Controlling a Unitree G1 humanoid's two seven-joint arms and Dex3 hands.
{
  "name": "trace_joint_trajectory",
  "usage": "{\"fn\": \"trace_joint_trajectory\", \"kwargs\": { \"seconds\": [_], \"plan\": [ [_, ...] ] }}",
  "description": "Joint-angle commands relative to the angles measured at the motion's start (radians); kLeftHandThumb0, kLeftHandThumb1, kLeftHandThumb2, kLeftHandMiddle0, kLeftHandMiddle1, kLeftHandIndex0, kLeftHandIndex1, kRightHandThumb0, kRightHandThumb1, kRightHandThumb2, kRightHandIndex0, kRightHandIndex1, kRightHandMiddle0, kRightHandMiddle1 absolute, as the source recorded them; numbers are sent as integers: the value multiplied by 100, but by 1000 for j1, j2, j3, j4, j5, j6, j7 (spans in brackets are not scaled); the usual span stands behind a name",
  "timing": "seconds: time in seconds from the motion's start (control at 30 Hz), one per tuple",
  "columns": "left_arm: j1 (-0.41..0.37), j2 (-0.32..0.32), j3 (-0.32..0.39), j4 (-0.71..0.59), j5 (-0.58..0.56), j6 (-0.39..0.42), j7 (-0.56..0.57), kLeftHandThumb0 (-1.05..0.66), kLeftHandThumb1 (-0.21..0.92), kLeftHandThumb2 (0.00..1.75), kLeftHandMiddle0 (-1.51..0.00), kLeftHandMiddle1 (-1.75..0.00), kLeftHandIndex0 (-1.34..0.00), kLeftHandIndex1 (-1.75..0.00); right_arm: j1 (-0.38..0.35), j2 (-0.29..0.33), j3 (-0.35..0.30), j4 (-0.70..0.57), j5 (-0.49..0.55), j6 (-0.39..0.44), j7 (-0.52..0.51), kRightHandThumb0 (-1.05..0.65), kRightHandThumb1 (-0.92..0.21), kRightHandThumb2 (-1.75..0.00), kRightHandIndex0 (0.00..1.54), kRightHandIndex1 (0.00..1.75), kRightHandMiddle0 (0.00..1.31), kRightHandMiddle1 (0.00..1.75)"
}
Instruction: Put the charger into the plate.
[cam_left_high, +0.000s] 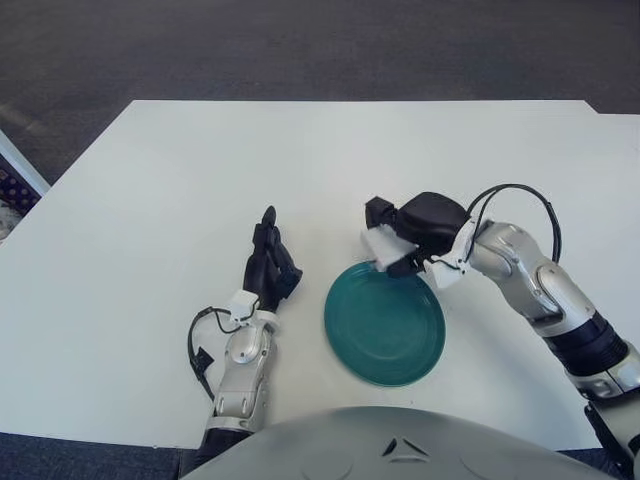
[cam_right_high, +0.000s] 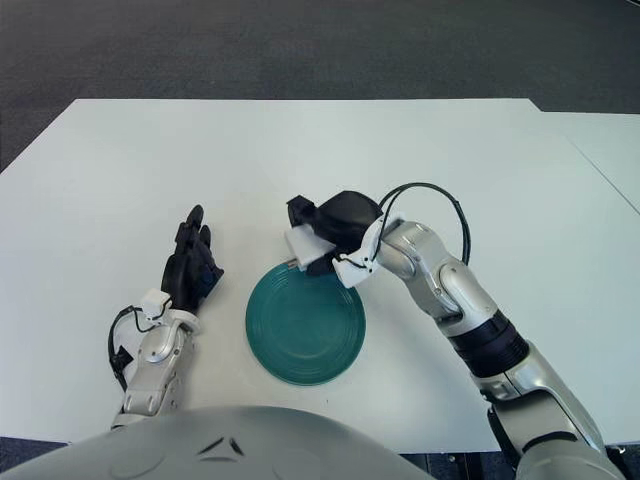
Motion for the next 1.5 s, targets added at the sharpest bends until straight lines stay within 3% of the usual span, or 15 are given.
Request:
{"fn": "trace_joint_trajectory", "kwargs": {
  "seconds": [0.0, 0.13, 0.3, 0.8, 1.13, 1.47],
  "plan": [
    [20, -12, -3, 9, 1, 8, -6, -89, 92, 102, -2, 0, 0, -19, 0, -25, -1, -14, 4, -35, 25, -50, -92, -81, 130, 175, 94, 175],
    [22, -17, -4, 2, 2, 17, 2, -89, 92, 102, -2, 0, 0, -18, 19, -24, 3, -29, -1, -49, 39, -50, -92, -81, 129, 175, 92, 175],
    [20, -26, 3, 12, 4, 20, 19, -89, 92, 102, -4, -1, 0, -20, 69, -17, 28, -115, -52, -7, 112, -49, -92, -81, 128, 175, 90, 175],
    [19, -31, 3, 31, -22, -8, 5, -88, 92, 103, -8, -2, 0, -24, 97, -21, 66, -237, -72, 23, 325, -51, -92, -82, 125, 175, 93, 175],
    [16, -40, 10, 41, -35, -15, 25, -89, 92, 103, -10, -2, 0, -27, 89, -24, 81, -236, -88, -27, 365, -52, -92, -82, 125, 175, 93, 175],
    [12, -33, 10, 45, -40, -13, 19, -87, 92, 103, -12, -2, 0, -28, 114, -6, 81, -219, -104, -40, 336, -54, -92, -77, 121, 175, 87, 175]
  ]
}}
